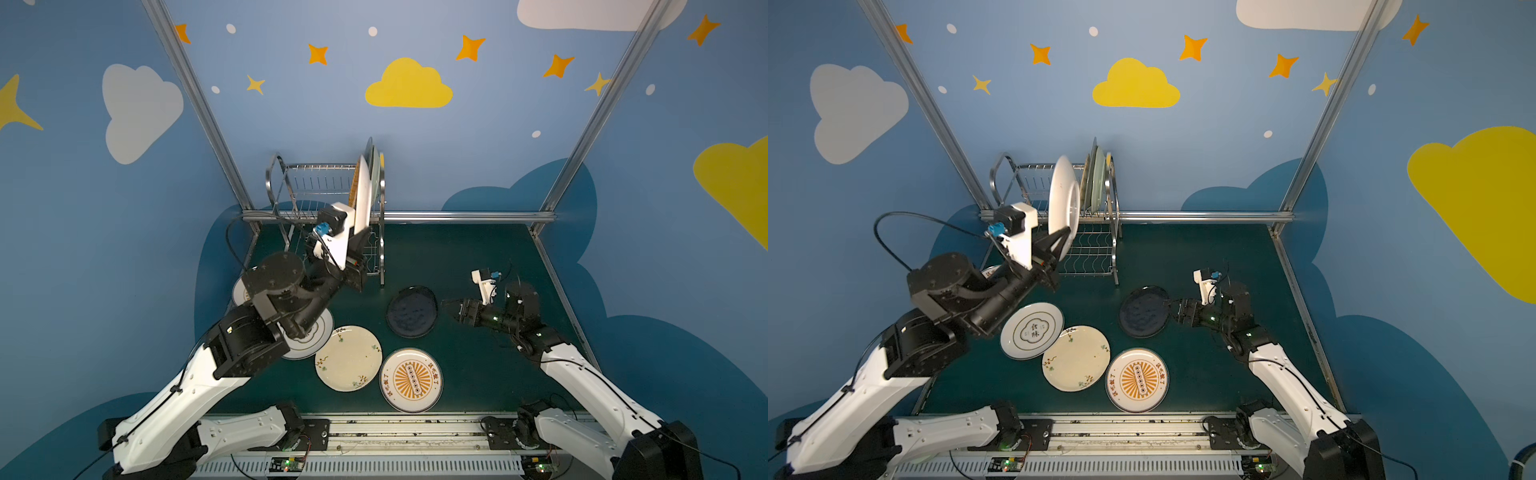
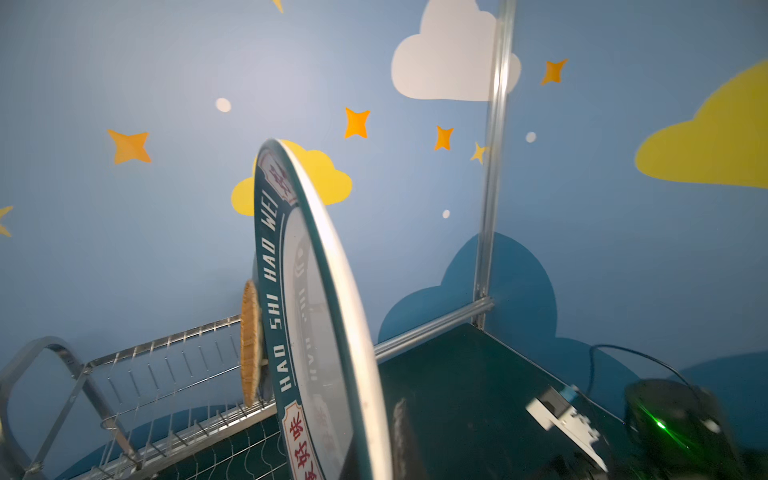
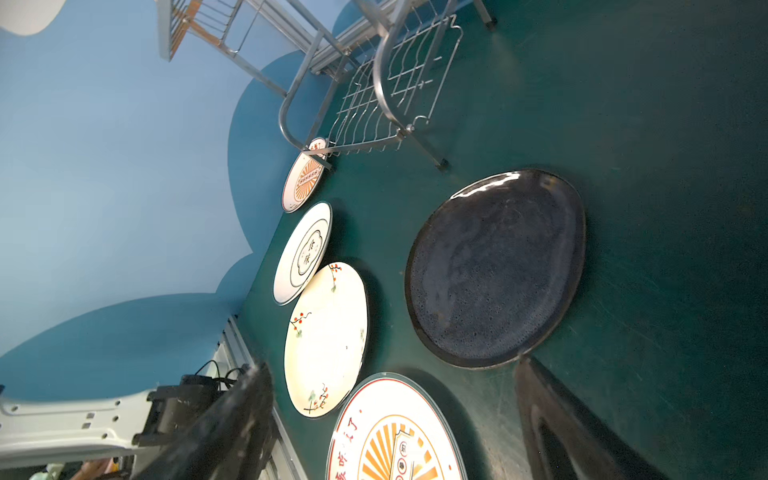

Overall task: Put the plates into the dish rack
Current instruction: 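Carry the plate upright with the left gripper into the rack's top tier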

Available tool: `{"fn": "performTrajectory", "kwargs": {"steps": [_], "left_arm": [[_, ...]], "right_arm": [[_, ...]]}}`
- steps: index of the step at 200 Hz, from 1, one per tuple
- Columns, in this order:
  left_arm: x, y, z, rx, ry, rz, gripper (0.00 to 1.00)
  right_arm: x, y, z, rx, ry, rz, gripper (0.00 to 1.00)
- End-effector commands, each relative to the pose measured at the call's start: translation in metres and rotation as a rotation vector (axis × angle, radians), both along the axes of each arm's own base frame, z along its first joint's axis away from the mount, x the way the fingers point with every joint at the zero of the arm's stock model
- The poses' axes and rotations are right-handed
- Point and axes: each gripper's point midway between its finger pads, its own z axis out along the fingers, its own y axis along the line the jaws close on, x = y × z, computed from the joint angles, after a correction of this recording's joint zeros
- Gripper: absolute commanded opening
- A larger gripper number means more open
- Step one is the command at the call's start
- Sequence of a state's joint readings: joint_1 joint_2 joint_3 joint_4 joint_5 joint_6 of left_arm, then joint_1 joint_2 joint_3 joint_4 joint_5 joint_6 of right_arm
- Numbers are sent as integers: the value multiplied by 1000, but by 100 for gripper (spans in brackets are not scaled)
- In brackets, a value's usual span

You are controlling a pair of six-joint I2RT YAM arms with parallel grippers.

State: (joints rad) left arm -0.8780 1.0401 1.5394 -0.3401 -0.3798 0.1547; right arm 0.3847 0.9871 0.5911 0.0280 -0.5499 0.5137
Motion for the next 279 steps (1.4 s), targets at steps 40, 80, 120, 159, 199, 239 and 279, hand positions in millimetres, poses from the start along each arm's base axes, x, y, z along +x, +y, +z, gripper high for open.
{"fn": "performTrajectory", "kwargs": {"steps": [40, 80, 120, 159, 199, 239, 279], "left_arm": [[51, 34, 46, -130, -40, 26, 4], [101, 62, 45, -198, -13, 31, 4], [148, 71, 35, -225, -8, -10, 4], [185, 70, 24, -194, -2, -48, 4], [211, 65, 13, -151, 18, -72, 4], [228, 61, -4, -117, 54, -79, 4], [247, 63, -24, -85, 89, -47, 4]], "right_arm": [[-23, 14, 18, -18, -173, 75, 89], [-60, 27, 32, -33, -338, 199, 89], [-73, 23, 30, -58, -386, 195, 91], [-76, 23, 21, -47, -372, 183, 91], [-77, 26, 16, -50, -343, 185, 91], [-78, 27, 16, -55, -337, 186, 91], [-79, 27, 13, -51, -315, 179, 91]]}}
